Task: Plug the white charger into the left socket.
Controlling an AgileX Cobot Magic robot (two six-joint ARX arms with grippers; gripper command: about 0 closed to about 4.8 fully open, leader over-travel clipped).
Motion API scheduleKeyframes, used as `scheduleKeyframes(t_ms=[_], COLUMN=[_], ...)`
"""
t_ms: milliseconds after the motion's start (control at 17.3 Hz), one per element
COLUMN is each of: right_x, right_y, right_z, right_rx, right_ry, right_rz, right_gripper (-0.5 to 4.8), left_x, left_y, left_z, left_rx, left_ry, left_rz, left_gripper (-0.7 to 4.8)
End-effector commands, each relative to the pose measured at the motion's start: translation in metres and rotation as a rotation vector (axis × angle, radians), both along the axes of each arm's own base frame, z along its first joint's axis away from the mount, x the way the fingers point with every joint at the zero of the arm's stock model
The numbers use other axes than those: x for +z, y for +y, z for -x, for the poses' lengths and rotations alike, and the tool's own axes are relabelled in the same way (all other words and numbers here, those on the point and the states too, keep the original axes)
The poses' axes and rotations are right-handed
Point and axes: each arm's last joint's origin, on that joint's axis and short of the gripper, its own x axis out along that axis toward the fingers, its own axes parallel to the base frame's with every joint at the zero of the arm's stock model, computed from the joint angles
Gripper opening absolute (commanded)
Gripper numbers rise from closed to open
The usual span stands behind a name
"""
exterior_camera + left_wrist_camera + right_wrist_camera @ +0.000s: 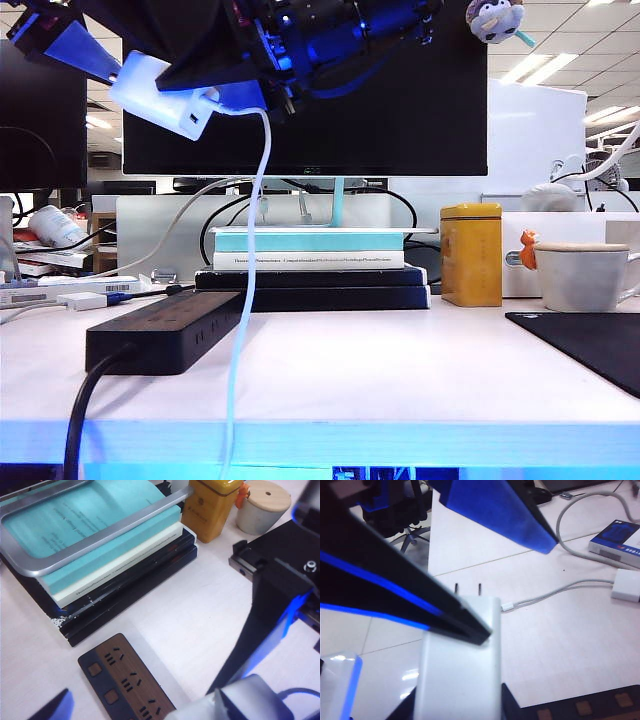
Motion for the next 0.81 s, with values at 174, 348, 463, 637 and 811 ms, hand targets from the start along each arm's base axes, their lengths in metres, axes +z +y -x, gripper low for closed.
scheduleKeyframes(t_ms=[174, 348, 463, 637, 811], right_x=[0.018, 0.034, 0.048, 0.054, 0.055], right_y=[-0.011, -0.025, -0.031, -0.034, -0.041], right_z=[-0.012, -0.024, -0.028, -0.029, -0.033], right_rx=[-0.109, -0.124, -0.09, -0.082, -0.091], right_ry=[0.194, 0.341, 0.378, 0.408, 0.492], right_rz=[-0.125, -0.279, -0.376, -0.427, -0.435], right_gripper=[1.56, 1.56, 1.56, 1.55, 1.55], left_x=[0.004, 0.01, 0.02, 0.032, 0.038], left_y=[0.003, 0.003, 0.004, 0.004, 0.005], left_z=[-0.003, -0.001, 0.002, 0.005, 0.01], left_rx=[0.071, 0.054, 0.054, 0.055, 0.008], left_ry=[-0.073, -0.137, -0.202, -0.293, -0.394], left_rz=[-0.078, -0.087, -0.067, -0.044, -0.118], left_gripper=[3.72, 3.72, 3.72, 3.72, 3.72])
